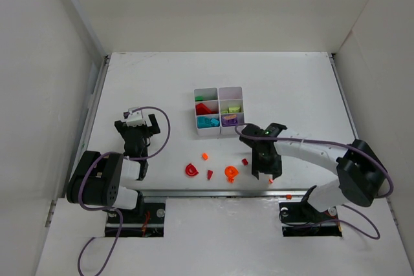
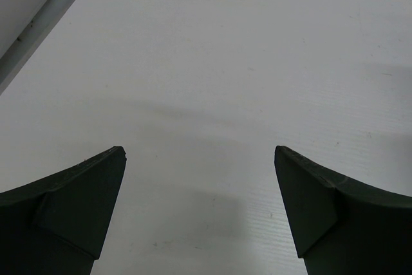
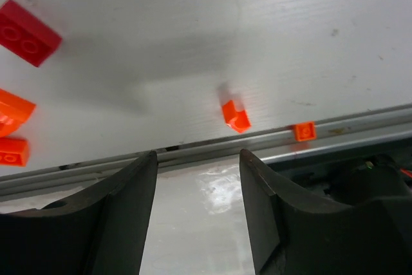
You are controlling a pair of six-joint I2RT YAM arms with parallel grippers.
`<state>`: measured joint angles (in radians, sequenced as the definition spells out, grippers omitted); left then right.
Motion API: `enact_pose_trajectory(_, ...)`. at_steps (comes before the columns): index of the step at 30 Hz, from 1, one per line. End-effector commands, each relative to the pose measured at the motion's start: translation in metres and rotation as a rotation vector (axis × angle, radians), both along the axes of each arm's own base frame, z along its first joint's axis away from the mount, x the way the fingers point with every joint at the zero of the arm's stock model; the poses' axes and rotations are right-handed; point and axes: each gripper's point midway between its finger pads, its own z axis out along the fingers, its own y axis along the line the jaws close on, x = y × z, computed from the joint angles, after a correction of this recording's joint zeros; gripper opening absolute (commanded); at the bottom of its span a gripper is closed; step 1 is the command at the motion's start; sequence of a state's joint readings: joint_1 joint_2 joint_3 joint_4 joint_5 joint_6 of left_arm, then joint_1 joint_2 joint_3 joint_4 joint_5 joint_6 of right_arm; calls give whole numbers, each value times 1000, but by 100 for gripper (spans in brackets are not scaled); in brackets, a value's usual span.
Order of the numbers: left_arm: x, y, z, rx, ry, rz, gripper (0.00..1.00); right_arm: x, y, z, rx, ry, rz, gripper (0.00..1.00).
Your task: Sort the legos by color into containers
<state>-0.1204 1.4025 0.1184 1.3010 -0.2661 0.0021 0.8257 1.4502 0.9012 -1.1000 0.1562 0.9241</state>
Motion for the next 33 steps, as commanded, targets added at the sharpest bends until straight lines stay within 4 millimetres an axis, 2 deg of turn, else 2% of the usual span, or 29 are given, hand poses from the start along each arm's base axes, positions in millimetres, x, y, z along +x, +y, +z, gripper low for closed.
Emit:
enact_pose_trajectory(1, 14, 0, 76, -47, -293, 4, 100, 4, 16, -6, 96, -23, 20, 59)
enact_pose_trajectory(2, 14, 0, 76, -47, -293, 4, 100, 2, 18, -9, 113, -26, -9, 57)
enact_pose_trajectory(5, 14, 0, 76, -47, -293, 4, 100, -11, 6, -18, 90, -8, -60, 56)
enact_pose_trajectory(11, 14, 0, 76, -47, -293, 4, 100, 5, 3, -9, 51, -78, -69, 56)
enact_pose_trajectory(12, 14, 0, 76, -47, -293, 4, 100, 8, 4, -11, 36, -78, -77, 57)
enact_pose_trajectory(14, 14, 0, 76, -47, -293, 4, 100, 9, 3, -10, 23, -79, -76, 66)
enact_pose_trajectory(16, 14, 0, 76, -47, -293, 4, 100, 12, 6, -17, 27, -82, -76, 66)
enact_pose_trajectory(21, 14, 0, 76, -47, -293, 4, 100, 0, 5, -34, 46, -45, -110, 66)
enact_pose_trajectory(28, 14, 0, 76, -47, -293, 4, 100, 0, 4, -37, 57, -70, -168, 60)
enact_pose_trajectory(31, 14, 0, 76, -47, -293, 4, 100, 0, 4, -41, 48, -63, -167, 49)
enact_pose_trajectory(33, 14, 0, 76, -47, -293, 4, 100, 3, 4, -41, 39, -69, -158, 47)
